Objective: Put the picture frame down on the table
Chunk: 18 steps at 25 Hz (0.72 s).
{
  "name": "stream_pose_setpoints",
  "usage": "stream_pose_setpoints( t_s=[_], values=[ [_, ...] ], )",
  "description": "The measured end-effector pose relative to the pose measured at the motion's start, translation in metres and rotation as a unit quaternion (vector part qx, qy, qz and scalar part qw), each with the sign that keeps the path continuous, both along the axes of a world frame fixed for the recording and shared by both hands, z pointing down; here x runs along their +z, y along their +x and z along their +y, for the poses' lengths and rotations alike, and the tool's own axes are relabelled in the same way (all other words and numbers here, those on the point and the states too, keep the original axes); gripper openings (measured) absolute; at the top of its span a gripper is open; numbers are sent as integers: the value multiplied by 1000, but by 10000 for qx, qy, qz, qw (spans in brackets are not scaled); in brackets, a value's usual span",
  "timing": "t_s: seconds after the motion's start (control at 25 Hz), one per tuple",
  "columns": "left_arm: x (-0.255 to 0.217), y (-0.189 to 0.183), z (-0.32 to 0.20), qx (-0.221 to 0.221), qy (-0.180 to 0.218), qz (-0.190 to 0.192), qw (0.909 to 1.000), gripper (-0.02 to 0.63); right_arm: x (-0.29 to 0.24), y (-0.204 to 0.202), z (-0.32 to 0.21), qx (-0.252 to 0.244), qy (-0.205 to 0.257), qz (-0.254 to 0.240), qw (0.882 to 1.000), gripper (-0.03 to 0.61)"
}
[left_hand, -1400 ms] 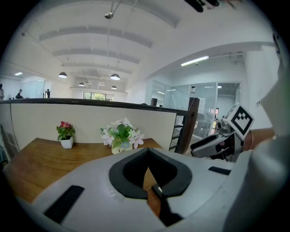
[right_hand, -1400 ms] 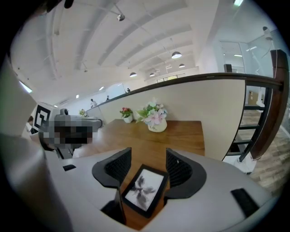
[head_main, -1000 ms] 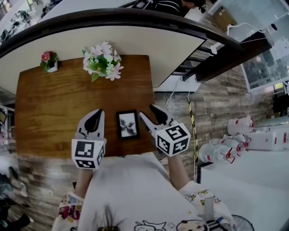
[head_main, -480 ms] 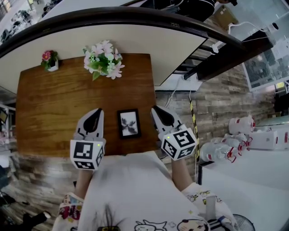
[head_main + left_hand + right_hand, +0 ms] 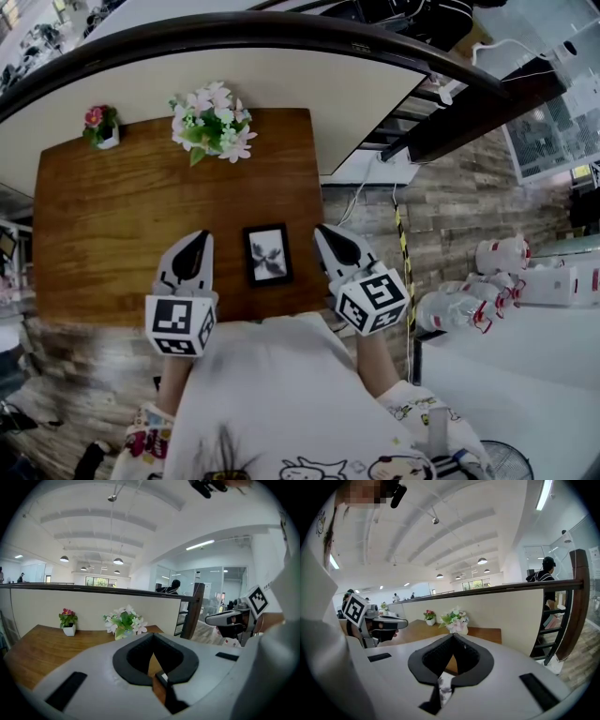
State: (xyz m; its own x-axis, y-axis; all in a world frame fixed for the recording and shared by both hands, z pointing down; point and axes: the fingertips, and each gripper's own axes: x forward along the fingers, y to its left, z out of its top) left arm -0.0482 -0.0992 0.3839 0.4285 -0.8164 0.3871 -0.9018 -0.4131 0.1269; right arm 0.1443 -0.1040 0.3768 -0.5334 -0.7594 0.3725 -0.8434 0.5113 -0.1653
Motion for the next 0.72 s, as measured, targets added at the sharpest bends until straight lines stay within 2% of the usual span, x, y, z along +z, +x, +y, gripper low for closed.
stream_pose_setpoints(
  t_s=[0.72],
  values=[
    [5, 0, 1, 38, -56, -3, 10000, 3, 2, 2, 0, 99, 24, 61, 9999, -2]
  ],
)
